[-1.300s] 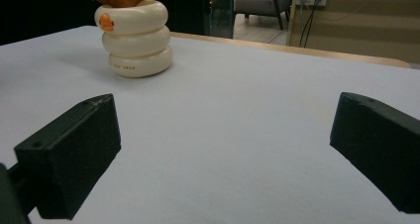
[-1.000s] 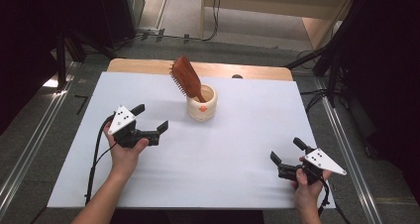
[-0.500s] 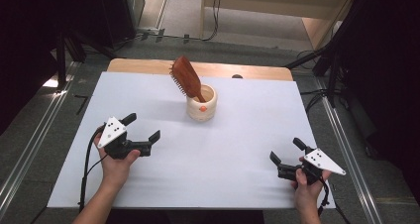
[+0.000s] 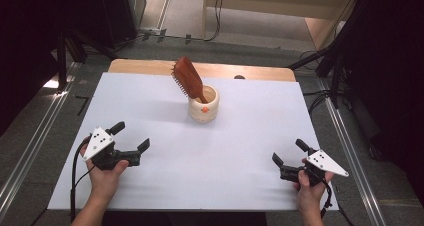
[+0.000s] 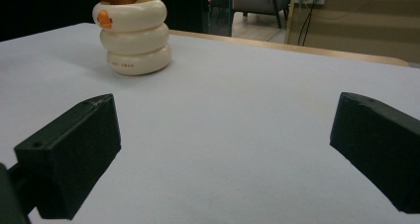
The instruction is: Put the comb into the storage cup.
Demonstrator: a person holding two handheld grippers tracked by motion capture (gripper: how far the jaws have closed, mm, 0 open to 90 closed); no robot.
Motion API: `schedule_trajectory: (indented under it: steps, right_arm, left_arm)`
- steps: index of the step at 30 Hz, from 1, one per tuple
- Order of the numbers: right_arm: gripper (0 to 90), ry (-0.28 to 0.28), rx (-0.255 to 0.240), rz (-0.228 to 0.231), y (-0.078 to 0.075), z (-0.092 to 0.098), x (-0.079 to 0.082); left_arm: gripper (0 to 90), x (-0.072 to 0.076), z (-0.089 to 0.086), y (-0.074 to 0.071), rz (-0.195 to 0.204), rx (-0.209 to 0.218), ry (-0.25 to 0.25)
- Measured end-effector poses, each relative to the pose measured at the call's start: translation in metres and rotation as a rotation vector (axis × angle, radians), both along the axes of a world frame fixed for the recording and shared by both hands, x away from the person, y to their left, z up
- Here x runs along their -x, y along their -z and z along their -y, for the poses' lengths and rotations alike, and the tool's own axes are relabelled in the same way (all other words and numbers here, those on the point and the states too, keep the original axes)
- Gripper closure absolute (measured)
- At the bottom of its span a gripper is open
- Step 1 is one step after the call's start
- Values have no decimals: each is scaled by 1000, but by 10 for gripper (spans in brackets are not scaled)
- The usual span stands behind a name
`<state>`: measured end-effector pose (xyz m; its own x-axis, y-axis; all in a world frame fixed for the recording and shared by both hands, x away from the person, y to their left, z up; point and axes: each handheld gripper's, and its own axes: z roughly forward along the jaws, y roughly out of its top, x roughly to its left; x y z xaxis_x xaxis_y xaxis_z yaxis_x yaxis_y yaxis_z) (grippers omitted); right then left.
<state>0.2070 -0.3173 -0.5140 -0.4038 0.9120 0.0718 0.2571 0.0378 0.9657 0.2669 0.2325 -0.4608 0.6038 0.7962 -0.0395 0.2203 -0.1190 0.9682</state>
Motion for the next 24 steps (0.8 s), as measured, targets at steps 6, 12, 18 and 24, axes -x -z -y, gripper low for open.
schedule_trajectory:
  steps: [6, 12, 18, 24]
  right_arm:
    - [0, 2, 1, 0, 0, 0, 0]
    - [0, 4, -2, -2, 0, 0, 0]
    - [0, 7, 0, -2, 0, 0, 0]
    - [0, 10, -1, -6, 0, 0, 1]
  left_arm:
    - [0, 7, -11, 2, 0, -8, -17]
    - [0, 15, -23, 4, -11, -1, -38]
    - [0, 21, -34, 7, -16, -8, -60]
    - [0, 25, -42, 10, -18, -20, -75]
